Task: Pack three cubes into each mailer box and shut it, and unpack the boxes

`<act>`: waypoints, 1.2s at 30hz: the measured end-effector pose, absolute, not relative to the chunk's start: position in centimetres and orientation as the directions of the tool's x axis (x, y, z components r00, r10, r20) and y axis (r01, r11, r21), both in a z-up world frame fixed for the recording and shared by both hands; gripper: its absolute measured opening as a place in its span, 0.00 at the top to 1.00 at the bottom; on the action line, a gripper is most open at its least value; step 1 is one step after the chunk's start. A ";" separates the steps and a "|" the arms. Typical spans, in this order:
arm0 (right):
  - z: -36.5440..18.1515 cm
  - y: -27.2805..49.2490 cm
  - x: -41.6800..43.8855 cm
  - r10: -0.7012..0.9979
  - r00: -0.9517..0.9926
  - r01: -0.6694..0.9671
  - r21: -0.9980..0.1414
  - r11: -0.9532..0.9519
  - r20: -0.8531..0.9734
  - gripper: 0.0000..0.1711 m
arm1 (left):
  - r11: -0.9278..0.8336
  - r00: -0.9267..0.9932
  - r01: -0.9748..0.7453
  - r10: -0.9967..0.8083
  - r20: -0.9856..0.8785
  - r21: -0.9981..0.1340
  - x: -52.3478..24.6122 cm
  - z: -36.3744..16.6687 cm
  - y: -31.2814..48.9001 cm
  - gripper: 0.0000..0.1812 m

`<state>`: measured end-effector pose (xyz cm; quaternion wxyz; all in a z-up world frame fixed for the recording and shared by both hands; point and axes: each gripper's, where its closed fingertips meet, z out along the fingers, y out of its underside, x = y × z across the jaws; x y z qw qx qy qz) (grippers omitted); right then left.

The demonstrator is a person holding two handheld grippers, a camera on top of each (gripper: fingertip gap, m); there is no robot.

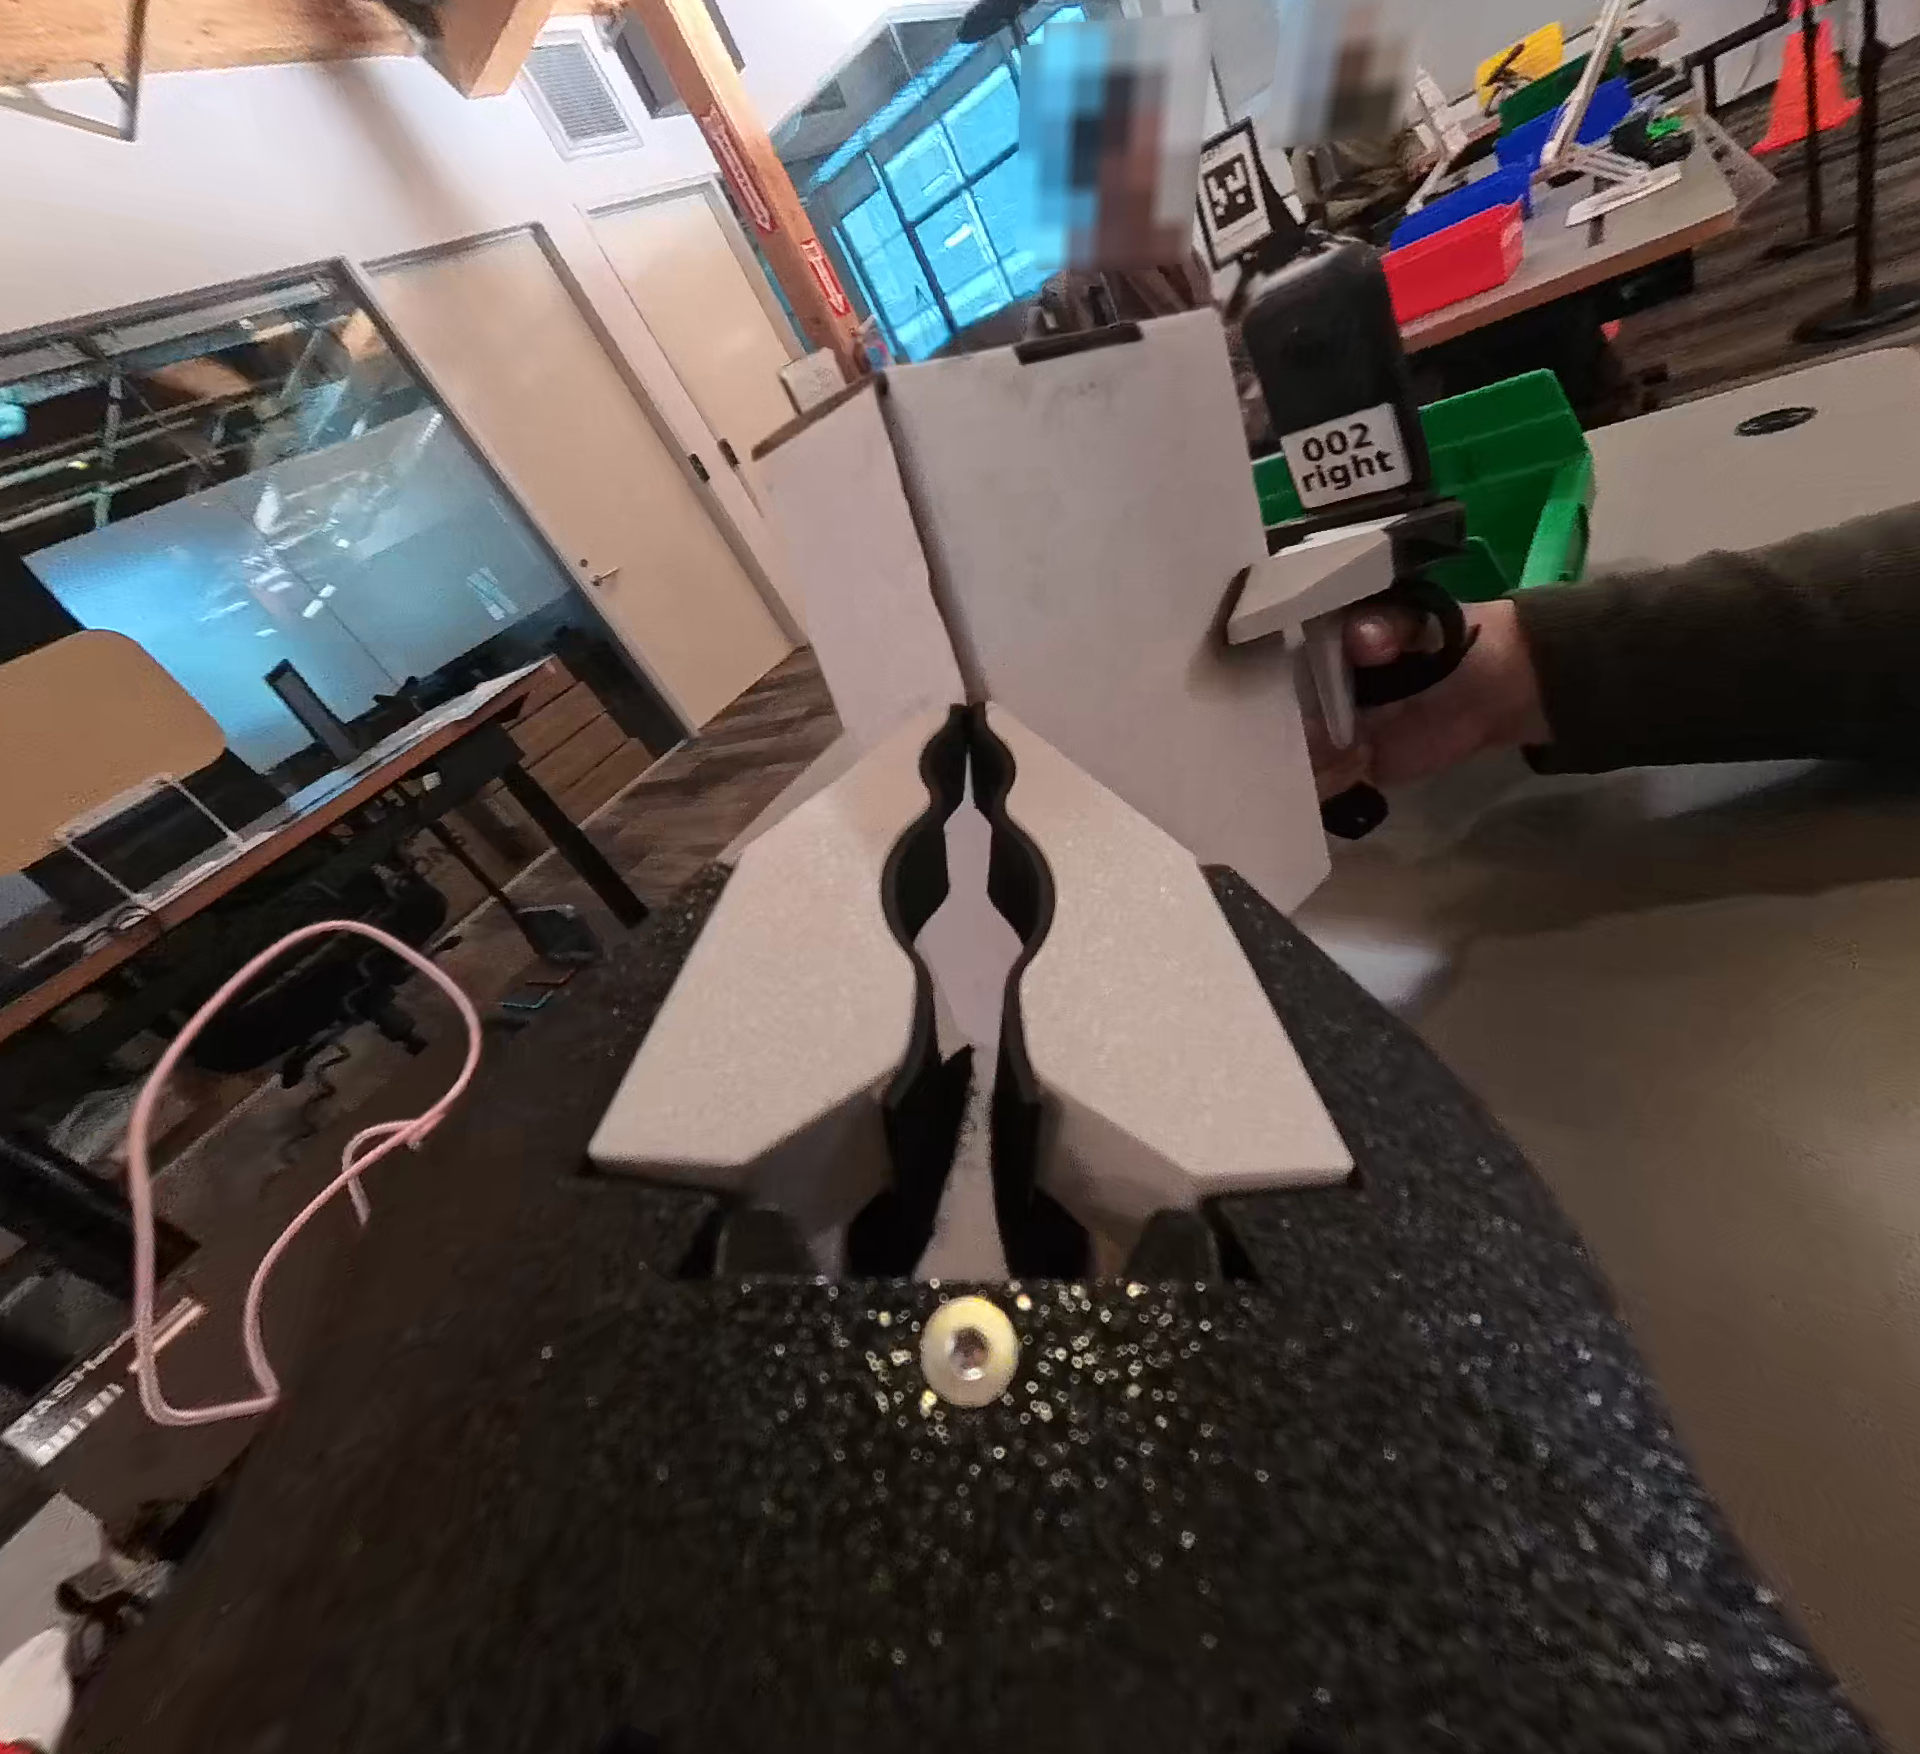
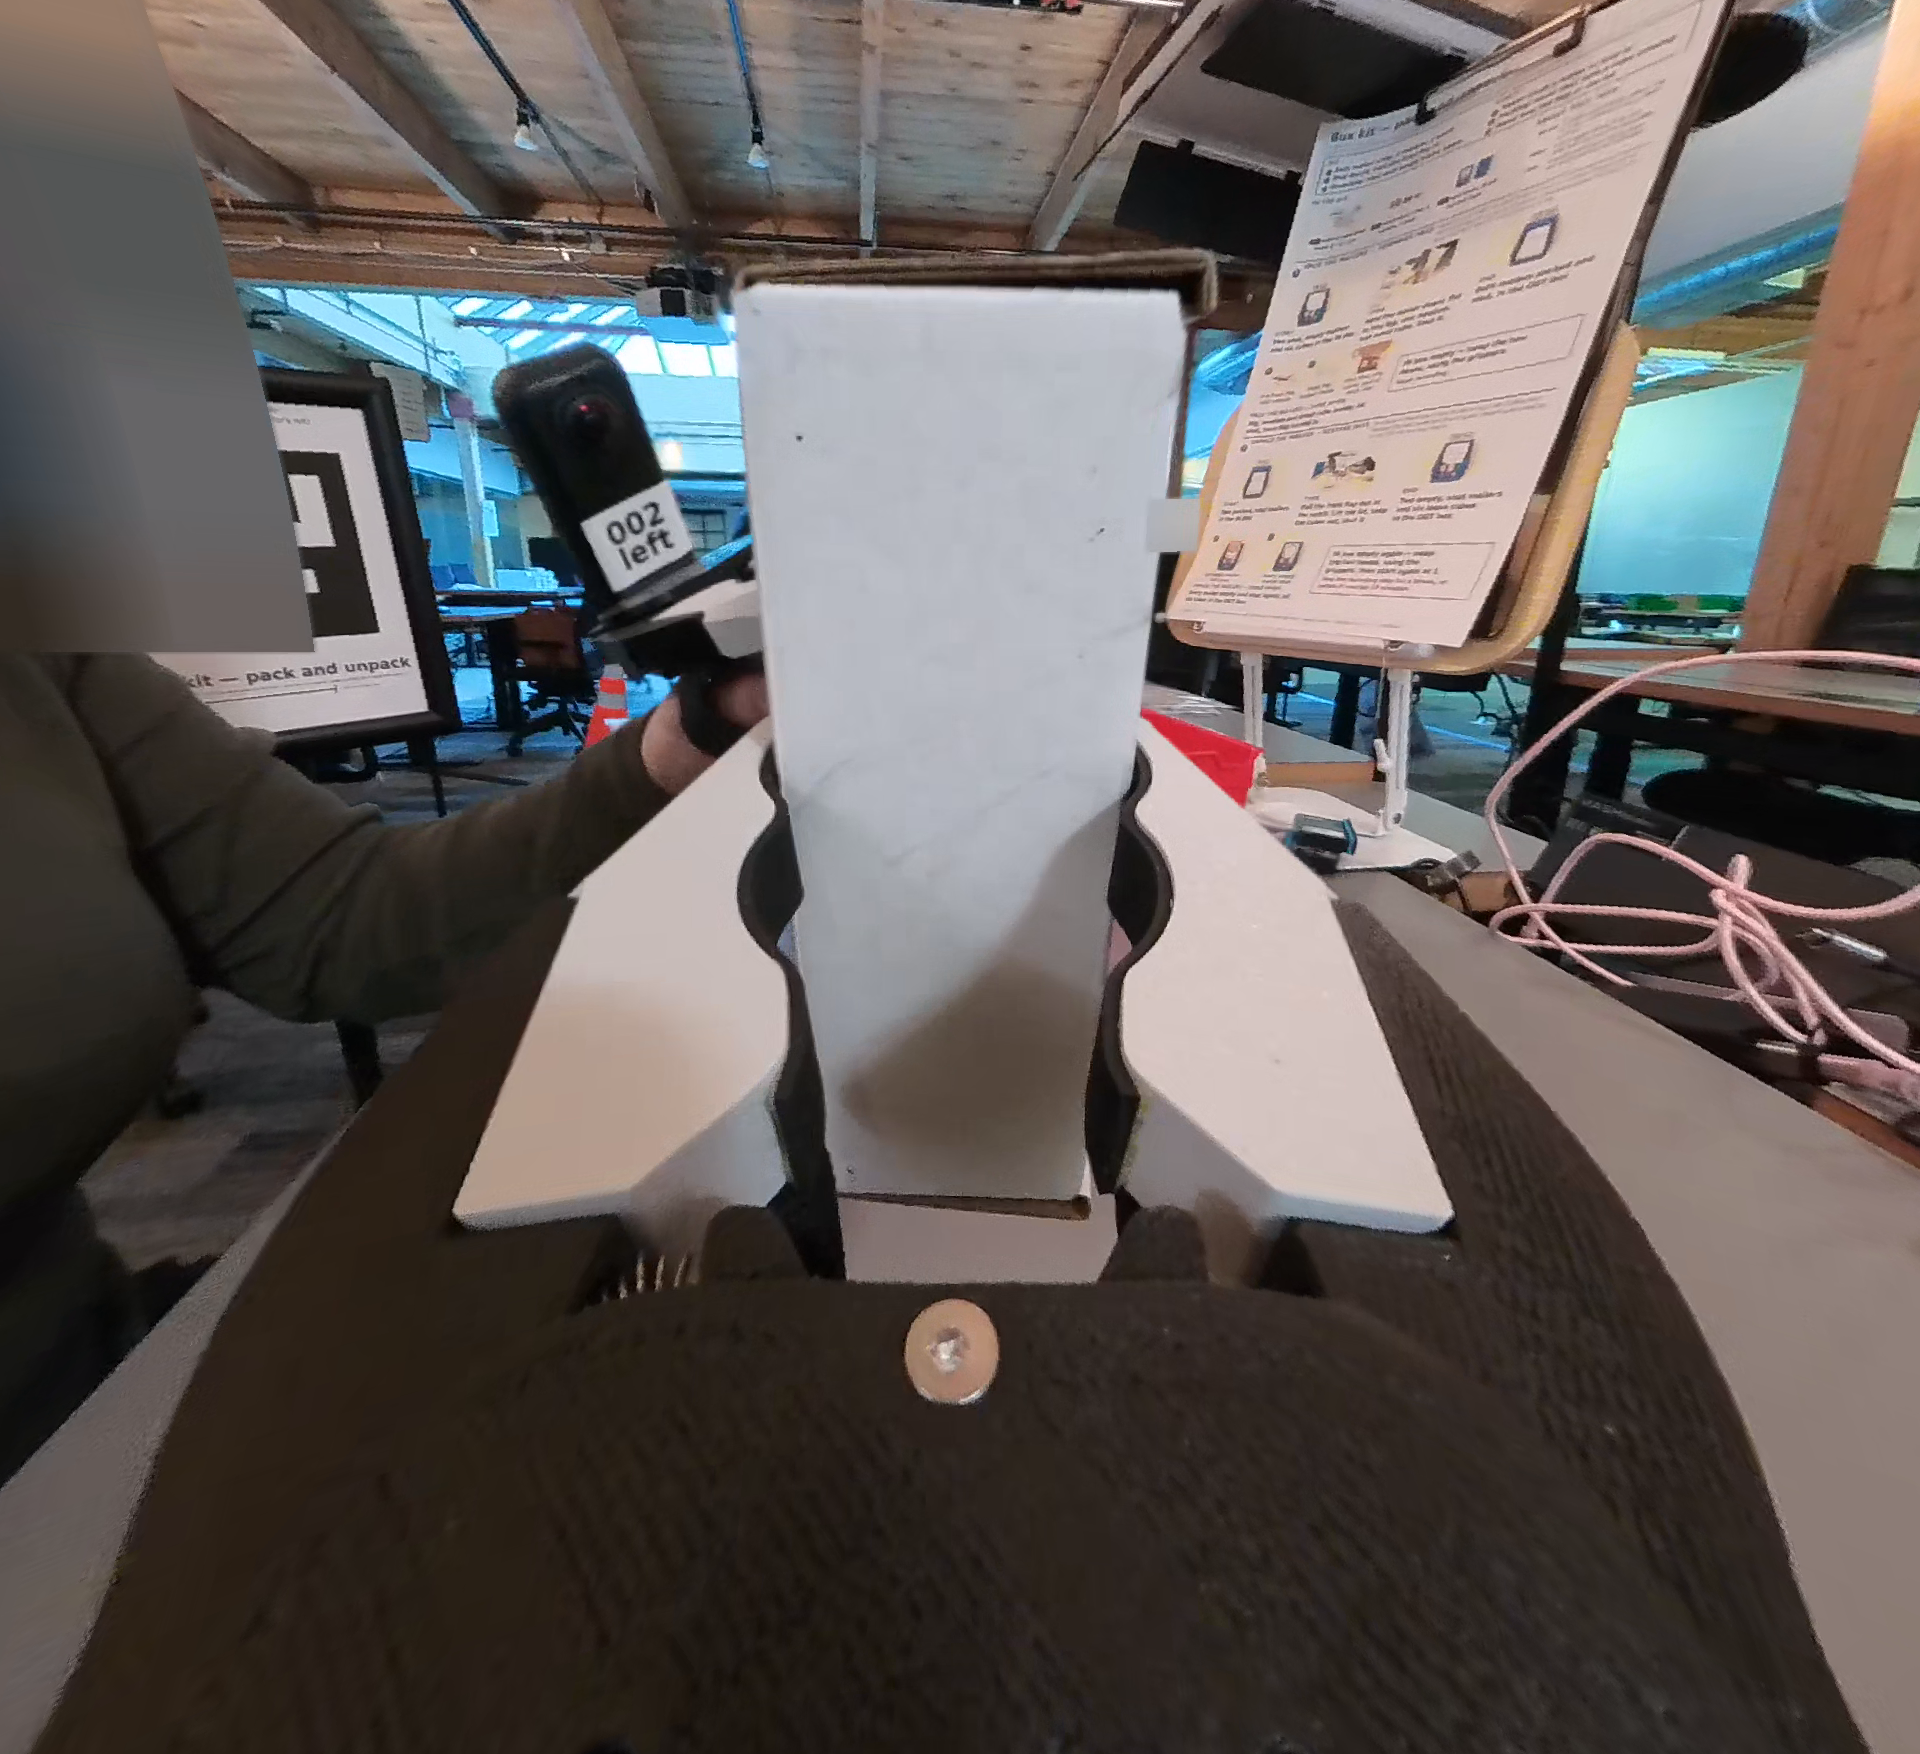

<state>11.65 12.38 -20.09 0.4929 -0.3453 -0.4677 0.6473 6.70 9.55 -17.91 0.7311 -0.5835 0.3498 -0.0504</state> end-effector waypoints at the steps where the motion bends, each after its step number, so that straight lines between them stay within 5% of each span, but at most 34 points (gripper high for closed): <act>1: -20.1 12.5 11.6 0.964 -0.265 -0.316 -0.946 -0.071 0.017 0.66 | 0.318 0.756 -0.332 -0.473 -0.452 -0.888 6.8 -18.0 9.7 1.00; 11: -20.5 12.8 10.4 0.990 -0.119 -0.308 -0.951 0.041 0.081 0.66 | 0.236 0.878 -0.273 -0.335 -0.342 -0.932 3.8 -17.9 11.5 0.83; 21: -21.4 12.2 9.9 0.985 -0.124 -0.251 -0.964 0.088 0.123 0.66 | 0.254 0.830 -0.286 -0.417 -0.371 -0.924 4.8 -18.4 11.1 0.98; 29: -21.2 11.2 10.5 0.966 -0.185 -0.228 -0.964 0.139 0.183 0.66 | 0.370 0.763 -0.413 -0.359 -0.538 -0.832 5.3 -17.6 9.8 0.99; 36: -21.0 9.9 12.2 0.930 -0.315 -0.224 -0.967 0.121 0.189 0.65 | 0.355 0.764 -0.289 -0.474 -0.438 -0.889 4.2 -16.6 8.7 1.00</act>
